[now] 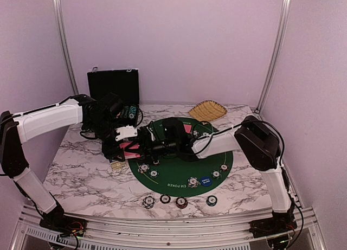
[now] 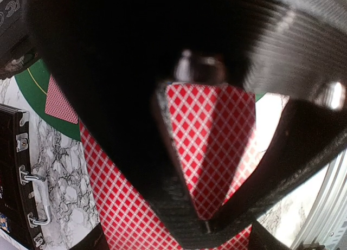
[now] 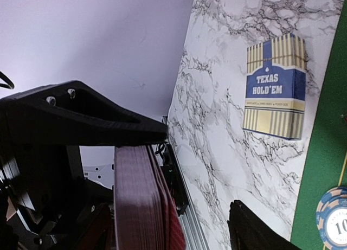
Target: Distribute texas hold em gaming equipment
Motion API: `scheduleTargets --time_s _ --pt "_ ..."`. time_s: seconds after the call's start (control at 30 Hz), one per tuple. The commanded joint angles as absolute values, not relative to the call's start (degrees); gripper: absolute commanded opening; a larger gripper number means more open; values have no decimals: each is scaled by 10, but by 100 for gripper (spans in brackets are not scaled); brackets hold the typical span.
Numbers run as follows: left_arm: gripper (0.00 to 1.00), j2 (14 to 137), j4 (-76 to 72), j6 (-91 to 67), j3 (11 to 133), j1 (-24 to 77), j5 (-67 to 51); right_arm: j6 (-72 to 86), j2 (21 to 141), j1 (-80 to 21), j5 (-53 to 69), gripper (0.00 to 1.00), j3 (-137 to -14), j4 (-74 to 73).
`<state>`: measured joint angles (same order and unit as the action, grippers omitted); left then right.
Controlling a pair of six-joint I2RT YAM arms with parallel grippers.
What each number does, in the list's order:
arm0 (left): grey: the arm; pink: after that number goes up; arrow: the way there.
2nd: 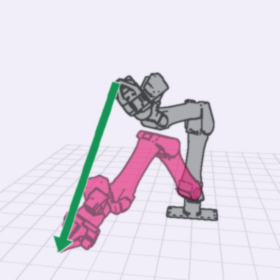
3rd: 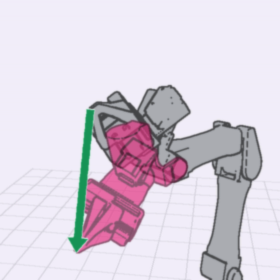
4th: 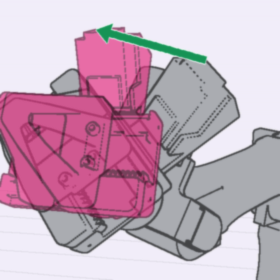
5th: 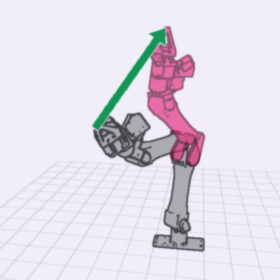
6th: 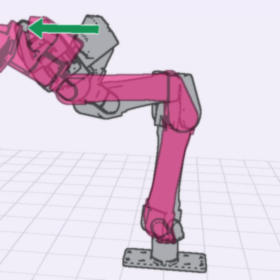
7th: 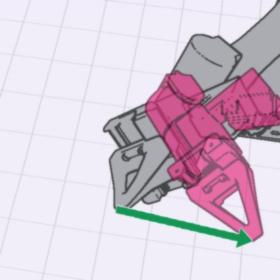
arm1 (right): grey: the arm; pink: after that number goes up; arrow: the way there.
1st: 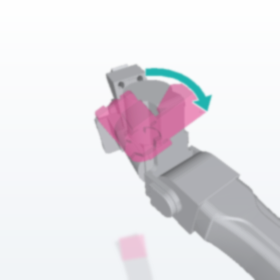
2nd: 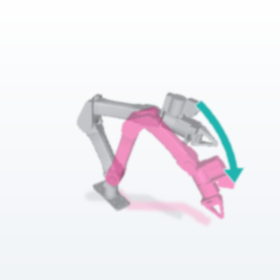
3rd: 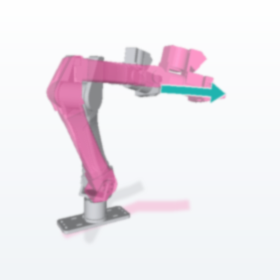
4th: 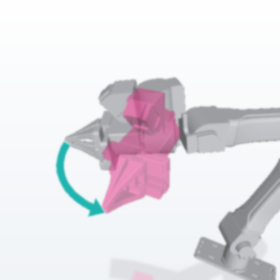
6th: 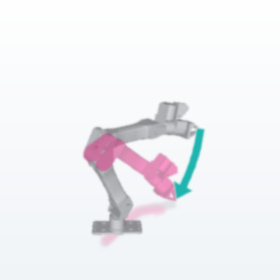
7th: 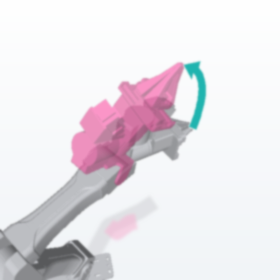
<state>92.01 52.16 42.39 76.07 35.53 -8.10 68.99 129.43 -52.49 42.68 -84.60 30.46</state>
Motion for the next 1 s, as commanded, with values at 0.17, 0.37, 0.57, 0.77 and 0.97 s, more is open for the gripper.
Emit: scheduleTargets --time_s 0.17,0.37,0.57,0.77,0.97 --pt "2 911 526 421 779 356 -92 697 1276 -509 421 67 -818 333" --pt "2 911 526 421 779 356 -91 692 1257 -502 420 61 -802 336" --pt "2 912 527 421 778 356 -92 688 1246 -497 421 53 -794 337" --pt "2 911 527 421 777 356 -89 677 1227 -491 419 45 -780 331" --pt "2 912 527 420 777 356 -90 665 1213 -486 420 40 -778 318"
